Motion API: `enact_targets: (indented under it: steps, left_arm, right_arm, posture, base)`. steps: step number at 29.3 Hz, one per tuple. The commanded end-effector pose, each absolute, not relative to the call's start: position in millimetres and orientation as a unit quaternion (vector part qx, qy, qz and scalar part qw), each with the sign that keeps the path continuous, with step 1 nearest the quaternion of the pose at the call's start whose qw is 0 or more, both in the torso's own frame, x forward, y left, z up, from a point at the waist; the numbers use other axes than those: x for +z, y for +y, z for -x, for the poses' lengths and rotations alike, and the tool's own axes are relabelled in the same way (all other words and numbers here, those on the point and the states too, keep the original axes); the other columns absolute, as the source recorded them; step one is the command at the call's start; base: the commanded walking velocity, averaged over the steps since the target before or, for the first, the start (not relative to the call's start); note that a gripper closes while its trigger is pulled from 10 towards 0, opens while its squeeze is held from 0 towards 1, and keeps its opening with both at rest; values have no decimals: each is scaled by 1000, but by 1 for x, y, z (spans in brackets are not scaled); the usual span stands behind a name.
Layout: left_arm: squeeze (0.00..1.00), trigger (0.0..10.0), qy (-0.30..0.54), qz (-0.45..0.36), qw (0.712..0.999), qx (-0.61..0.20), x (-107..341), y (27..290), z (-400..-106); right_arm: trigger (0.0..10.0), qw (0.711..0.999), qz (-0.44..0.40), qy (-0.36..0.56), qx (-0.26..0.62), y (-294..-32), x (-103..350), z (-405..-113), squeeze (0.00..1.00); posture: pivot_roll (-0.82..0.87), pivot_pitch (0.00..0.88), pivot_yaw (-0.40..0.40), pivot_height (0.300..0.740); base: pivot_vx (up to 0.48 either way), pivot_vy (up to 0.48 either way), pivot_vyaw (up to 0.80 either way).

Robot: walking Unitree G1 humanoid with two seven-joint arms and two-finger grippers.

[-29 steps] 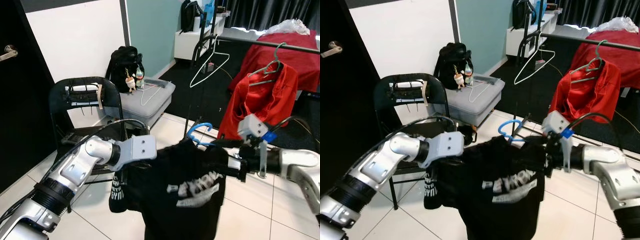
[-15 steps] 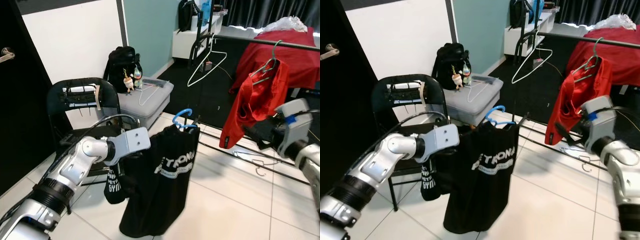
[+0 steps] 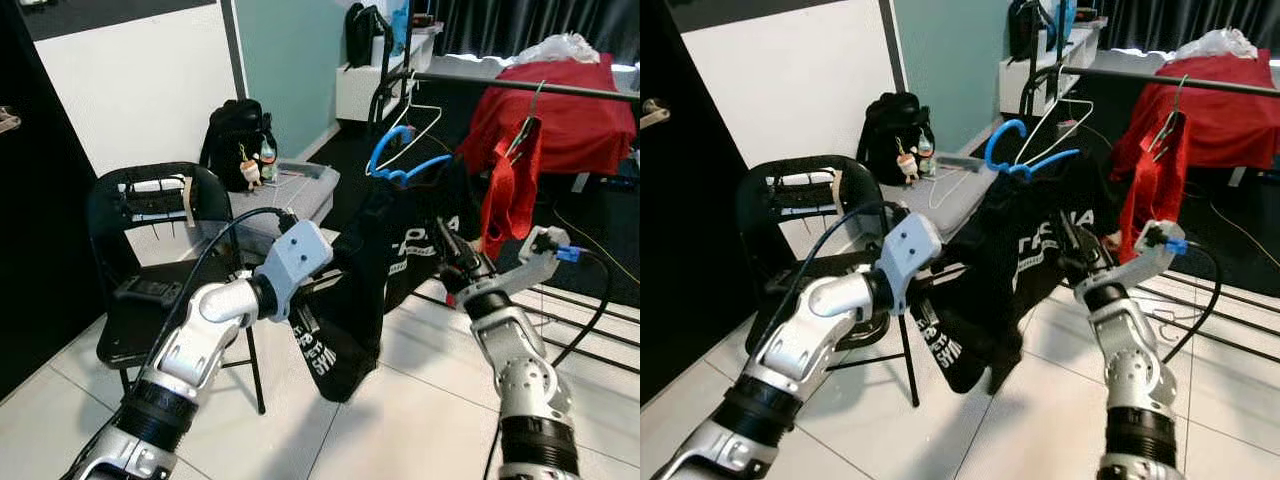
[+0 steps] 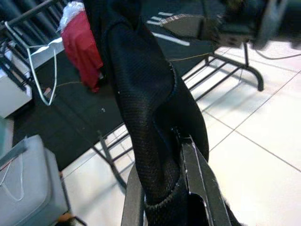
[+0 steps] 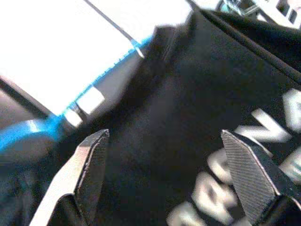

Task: Hang hanger

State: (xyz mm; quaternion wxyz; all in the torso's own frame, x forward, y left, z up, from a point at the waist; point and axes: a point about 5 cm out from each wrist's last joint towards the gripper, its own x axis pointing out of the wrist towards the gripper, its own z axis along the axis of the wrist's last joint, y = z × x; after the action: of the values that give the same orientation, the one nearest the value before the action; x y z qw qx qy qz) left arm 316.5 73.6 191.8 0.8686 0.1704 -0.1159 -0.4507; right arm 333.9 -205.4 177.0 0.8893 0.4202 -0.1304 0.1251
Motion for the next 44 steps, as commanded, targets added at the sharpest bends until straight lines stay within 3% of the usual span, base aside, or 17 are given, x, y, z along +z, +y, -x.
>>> enact_targets:
  steps: [1, 9, 15, 20, 27, 33, 39, 44]
  left_arm:
    - [0, 10000, -142, -166, 866, -449, 199, 74, -313]
    - [0, 10000, -137, -177, 868, -443, 193, 74, -310]
    - [0, 10000, -128, -188, 895, -383, 189, 87, -312]
    - [0, 10000, -107, -175, 954, -219, 183, 135, -316]
    - [0, 10000, -93, -178, 971, -126, 177, 171, -300]
    - [0, 10000, -104, -192, 966, -137, 177, 175, -288]
    - [0, 10000, -123, -232, 938, -228, 179, 161, -277]
    - [0, 10000, -124, -244, 927, -256, 178, 158, -274]
  right_arm:
    - [10000, 875, -445, -151, 115, -209, 181, -335, 0]
    - [10000, 872, -437, -156, 158, -193, 192, -335, 0]
    - [10000, 899, -389, -54, 194, -149, 169, -342, 0]
    - [10000, 888, -349, -19, 298, -96, 175, -348, 0]
    - [10000, 873, -350, -16, 340, -75, 189, -360, 0]
    - [10000, 870, -360, -31, 335, -78, 196, -367, 0]
    - [10000, 874, -385, -36, 294, -100, 191, -373, 0]
    - [10000, 877, -386, -21, 285, -105, 182, -372, 0]
  posture:
    - [-140, 0, 57, 740]
    - [-144, 0, 52, 740]
    - [-90, 0, 1, 740]
    - [27, 0, -113, 740]
    - [139, 0, -197, 740]
    - [162, 0, -195, 740]
    - [132, 0, -150, 740]
    - [124, 0, -140, 740]
  base:
    - [0, 0, 0]
    - [0, 0, 0]
    - [0, 0, 0]
    - [0, 0, 0]
    - [0, 0, 0]
    - [0, 0, 0]
    - [0, 0, 0]
    - [0, 0, 0]
